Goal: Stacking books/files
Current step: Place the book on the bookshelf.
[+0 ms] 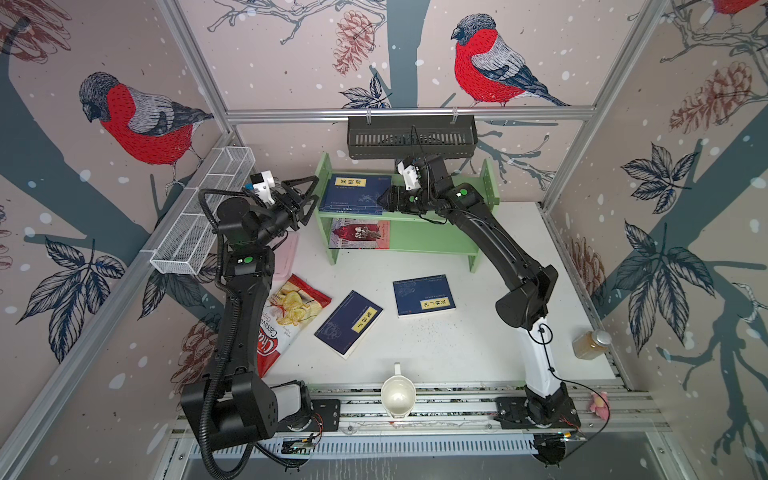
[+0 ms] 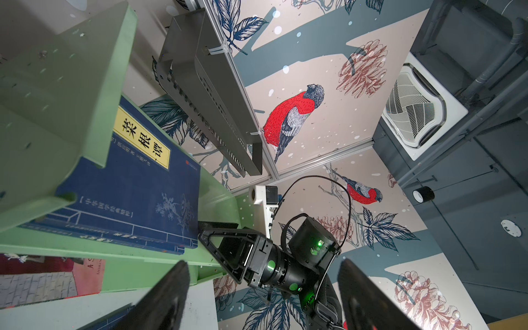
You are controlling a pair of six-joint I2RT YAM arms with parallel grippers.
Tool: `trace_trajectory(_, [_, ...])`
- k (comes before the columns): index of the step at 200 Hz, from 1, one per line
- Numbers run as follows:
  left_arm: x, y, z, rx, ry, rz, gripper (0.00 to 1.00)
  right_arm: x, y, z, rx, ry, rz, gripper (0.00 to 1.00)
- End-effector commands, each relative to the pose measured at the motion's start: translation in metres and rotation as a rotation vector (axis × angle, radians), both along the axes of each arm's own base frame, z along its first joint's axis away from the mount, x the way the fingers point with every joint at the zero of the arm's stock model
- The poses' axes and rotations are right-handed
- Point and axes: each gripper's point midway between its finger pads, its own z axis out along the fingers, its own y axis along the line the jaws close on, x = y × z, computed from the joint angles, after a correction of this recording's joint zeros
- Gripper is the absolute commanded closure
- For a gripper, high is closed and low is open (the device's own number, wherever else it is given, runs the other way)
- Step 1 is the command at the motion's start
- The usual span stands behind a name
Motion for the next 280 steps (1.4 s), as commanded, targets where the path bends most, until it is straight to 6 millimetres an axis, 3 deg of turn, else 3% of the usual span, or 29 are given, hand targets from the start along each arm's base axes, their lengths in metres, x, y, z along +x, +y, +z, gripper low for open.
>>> trace_trajectory(1, [0.0,0.001,0.004,0.009,-0.023,0.007,0.18,-0.005,0.002,-0.002,-0.052,-0.039,0.005,0.31])
trace_trajectory(83, [0.001,0.002,0.003,0.013,-0.02,0.018,0.18,-0.009,0.006,-0.004,-0.098,-0.08,0.01,0.38])
trace_trajectory(150, [0.003,0.003,0.002,0.012,-0.015,0.019,0.18,-0.017,0.015,-0.011,-0.142,-0.099,0.032,0.38])
trace_trajectory(280, [0.002,0.003,0.001,0.013,-0.016,0.026,0.17,-0.022,0.029,0.003,-0.085,-0.132,0.08,0.38])
